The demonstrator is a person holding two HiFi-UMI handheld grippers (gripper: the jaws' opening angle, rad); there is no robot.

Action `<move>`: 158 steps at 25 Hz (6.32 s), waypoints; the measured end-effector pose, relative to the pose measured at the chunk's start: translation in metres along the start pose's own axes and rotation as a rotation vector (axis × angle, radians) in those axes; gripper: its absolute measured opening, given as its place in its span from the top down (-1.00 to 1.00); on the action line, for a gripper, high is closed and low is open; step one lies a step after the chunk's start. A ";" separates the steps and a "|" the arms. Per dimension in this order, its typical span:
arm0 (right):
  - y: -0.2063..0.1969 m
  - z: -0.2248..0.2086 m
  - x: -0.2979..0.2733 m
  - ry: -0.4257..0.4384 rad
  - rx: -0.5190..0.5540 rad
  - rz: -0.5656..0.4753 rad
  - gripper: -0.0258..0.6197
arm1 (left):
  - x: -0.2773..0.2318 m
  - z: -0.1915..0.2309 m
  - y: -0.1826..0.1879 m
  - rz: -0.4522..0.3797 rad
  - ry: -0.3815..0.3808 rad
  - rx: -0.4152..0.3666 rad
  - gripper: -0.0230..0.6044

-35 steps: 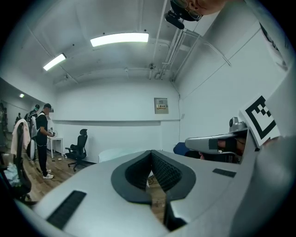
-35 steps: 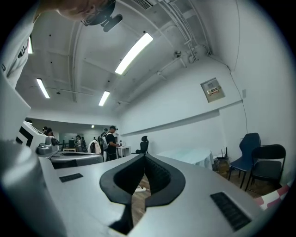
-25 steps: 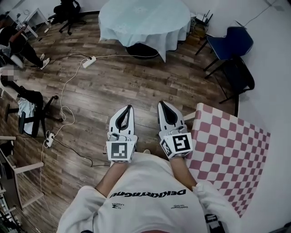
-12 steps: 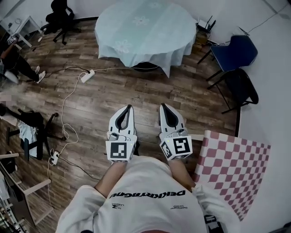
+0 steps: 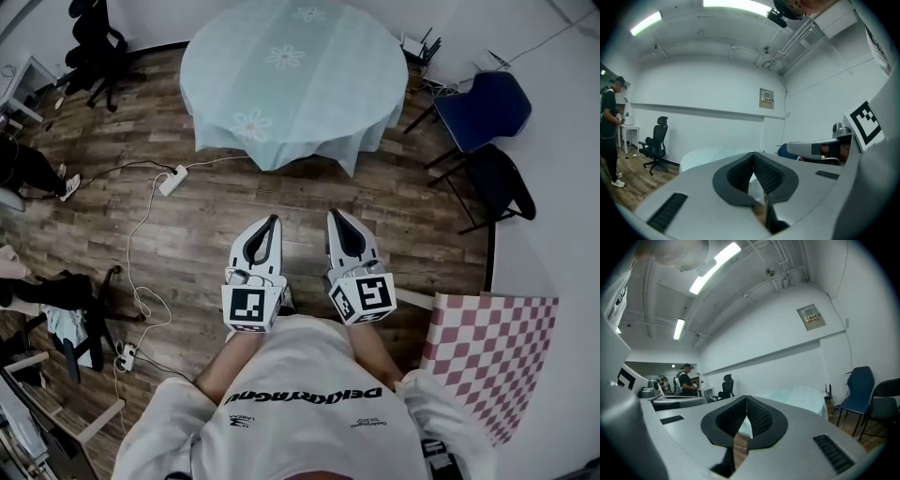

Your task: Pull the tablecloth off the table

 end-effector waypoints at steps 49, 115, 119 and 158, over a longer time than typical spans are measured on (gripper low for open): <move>0.026 -0.166 -0.386 -0.136 -0.112 0.205 0.81 | -0.372 0.243 0.007 0.179 0.015 0.036 0.87; -0.138 -0.397 -0.673 -0.429 -0.234 0.620 0.02 | -0.707 0.442 -0.202 0.666 -0.047 0.044 0.08; -0.140 -0.404 -0.687 -0.409 -0.228 0.658 -0.05 | -0.727 0.448 -0.204 0.682 -0.045 0.040 0.08; -0.156 -0.423 -0.679 -0.497 -0.183 0.760 0.80 | -0.739 0.448 -0.235 0.789 -0.107 0.009 0.87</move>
Point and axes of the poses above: the fingertips, and each gripper's own axes: x backward along the fingers, z to its left, y out of its top, the point moved 1 cm from there along x, backward along the fingers, and after that the axes turned 5 degrees about z, right-handed, at the moved point
